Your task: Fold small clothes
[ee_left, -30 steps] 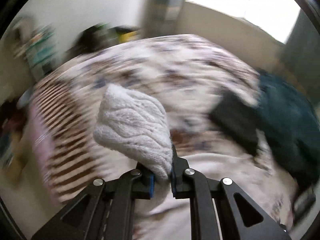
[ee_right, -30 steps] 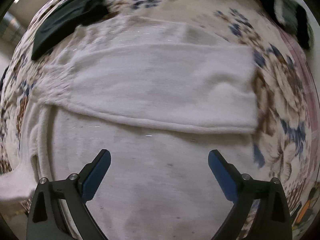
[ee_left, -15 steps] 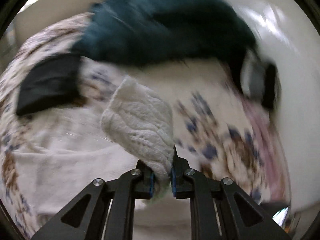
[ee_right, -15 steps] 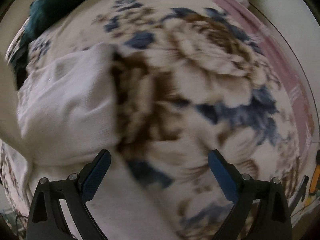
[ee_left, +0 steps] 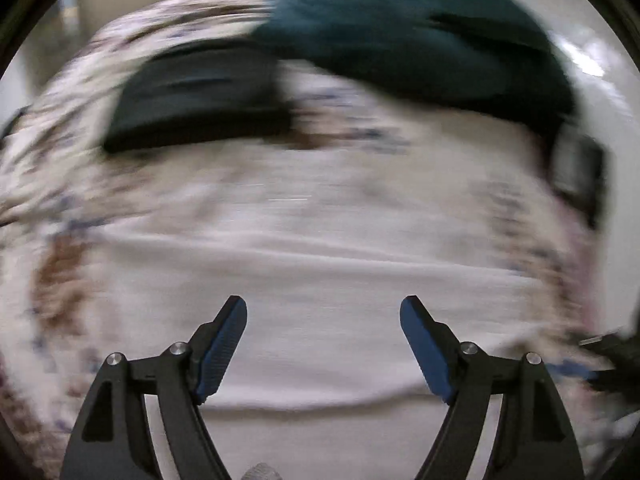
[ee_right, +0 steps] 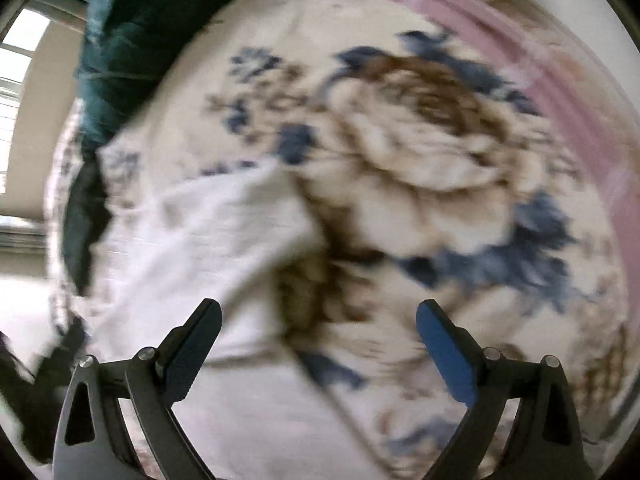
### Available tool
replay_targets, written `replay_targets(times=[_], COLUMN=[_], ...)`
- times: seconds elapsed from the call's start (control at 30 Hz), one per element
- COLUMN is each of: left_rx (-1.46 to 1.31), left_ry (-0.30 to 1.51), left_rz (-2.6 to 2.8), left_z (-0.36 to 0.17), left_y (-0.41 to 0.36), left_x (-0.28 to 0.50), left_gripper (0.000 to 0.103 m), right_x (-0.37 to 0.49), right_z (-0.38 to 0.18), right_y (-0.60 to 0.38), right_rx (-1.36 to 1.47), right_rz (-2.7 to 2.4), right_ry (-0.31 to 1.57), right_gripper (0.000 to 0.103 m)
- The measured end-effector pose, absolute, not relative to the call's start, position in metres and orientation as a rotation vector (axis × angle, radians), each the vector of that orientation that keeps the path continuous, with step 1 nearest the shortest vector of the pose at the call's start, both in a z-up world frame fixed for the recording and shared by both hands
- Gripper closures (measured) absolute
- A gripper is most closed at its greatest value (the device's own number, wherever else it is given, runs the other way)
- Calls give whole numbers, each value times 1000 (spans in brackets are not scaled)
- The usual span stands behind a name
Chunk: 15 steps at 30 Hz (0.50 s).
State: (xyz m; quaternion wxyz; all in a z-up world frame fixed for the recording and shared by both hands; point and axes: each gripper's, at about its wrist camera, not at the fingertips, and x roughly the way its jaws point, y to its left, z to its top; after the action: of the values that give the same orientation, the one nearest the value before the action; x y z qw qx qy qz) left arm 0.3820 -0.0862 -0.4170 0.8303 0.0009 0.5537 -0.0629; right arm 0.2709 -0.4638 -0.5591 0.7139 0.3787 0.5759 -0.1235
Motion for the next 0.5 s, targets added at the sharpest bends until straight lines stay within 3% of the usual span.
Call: replay_targets(times=[0.17,0.2,0.27,0.33,0.37,0.5], left_rx=[87,113,140,145,149,99], left_ry=[1291,1304,1303,1279,1262,1267], left_rz=[118,150,192,221,242,291], left_z=[-479,-490,-501,-502,-502,-509], left_y=[-1,9,25,36,43,72], left_x=[408,411,416,420,422,436], left_gripper=[25,24,22,19,19,17], right_x=[315,320,321,324,324,323], right_z=[-605,-612,-618,-615,-609,-583], right_y=[-459,-459,-453,-447,-441,-417], right_rx=[1005,1033,1064,1042,1018,974], right_rz=[-296,-308,-320,-341,-356,-304], right_ry=[1309,1316,1308,1300,1288,1260], right_gripper=[7,13,38,83,88,90])
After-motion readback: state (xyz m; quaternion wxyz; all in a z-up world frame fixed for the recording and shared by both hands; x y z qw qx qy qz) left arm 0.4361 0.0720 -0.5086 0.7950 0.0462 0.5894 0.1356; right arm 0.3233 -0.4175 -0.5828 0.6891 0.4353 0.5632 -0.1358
